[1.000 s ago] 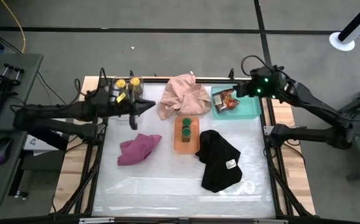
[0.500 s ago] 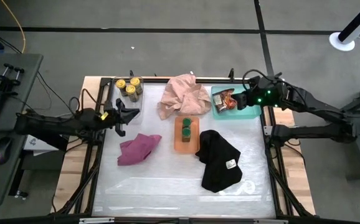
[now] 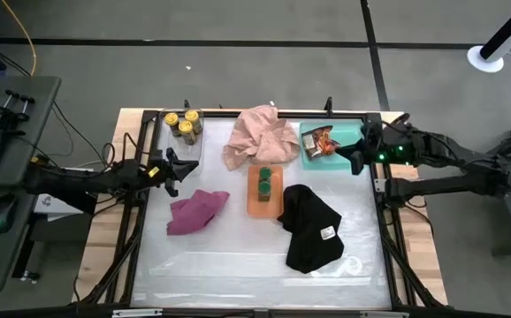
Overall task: Sort spices by type
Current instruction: Return to Home Position
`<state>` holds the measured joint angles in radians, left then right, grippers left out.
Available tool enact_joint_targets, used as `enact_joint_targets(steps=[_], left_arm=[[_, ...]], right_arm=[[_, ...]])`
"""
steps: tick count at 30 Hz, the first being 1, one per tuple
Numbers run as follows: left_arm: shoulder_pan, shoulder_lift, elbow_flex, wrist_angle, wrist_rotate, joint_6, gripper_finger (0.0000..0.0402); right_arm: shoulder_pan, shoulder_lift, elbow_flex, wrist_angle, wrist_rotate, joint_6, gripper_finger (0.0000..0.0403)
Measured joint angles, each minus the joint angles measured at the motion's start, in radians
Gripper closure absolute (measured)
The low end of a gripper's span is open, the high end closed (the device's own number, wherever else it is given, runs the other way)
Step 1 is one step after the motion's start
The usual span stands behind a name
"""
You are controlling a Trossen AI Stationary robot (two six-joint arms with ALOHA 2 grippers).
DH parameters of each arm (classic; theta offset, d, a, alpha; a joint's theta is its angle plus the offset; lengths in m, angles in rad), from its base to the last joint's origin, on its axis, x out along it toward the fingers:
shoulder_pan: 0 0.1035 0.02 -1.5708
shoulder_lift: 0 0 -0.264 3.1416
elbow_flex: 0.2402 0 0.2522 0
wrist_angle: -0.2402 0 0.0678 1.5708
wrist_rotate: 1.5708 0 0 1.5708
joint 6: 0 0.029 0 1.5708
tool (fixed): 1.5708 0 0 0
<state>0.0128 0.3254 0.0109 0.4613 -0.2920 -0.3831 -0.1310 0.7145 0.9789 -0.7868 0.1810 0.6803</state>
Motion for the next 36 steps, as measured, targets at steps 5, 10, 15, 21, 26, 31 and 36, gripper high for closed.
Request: enact_joint_targets(steps=[5,10,15,21,26,31,36], left_arm=[[0.000,0.001,0.000,-0.023,0.001,-0.064,0.0402],[0.000,0.004,0.000,-0.028,0.001,-0.077,0.0402],[0.000,0.004,0.000,-0.032,0.001,-0.051,0.0401],[0.000,0.004,0.000,-0.032,0.001,-0.052,0.0401],[0.000,0.004,0.000,-0.032,0.001,-0.052,0.0401],[0.000,0.004,0.001,-0.031,0.001,-0.052,0.0401],[0.000,0.004,0.001,-0.031,0.001,-0.052,0.0401]], right_arm=[[0.109,-0.074,-0.129,0.098,0.061,0.033,0.0402],[0.208,-0.172,-0.372,0.440,0.063,0.034,0.0402],[0.256,-0.206,-0.642,1.007,0.042,-0.103,0.0403],[0.229,-0.193,-0.836,1.519,-0.105,-0.296,0.0403],[0.195,-0.199,-0.913,1.506,-0.175,-0.449,0.0403],[0.155,-0.200,-0.950,1.431,-0.190,-0.553,0.0403],[0.128,-0.200,-0.969,1.299,-0.223,-0.474,0.0403]])
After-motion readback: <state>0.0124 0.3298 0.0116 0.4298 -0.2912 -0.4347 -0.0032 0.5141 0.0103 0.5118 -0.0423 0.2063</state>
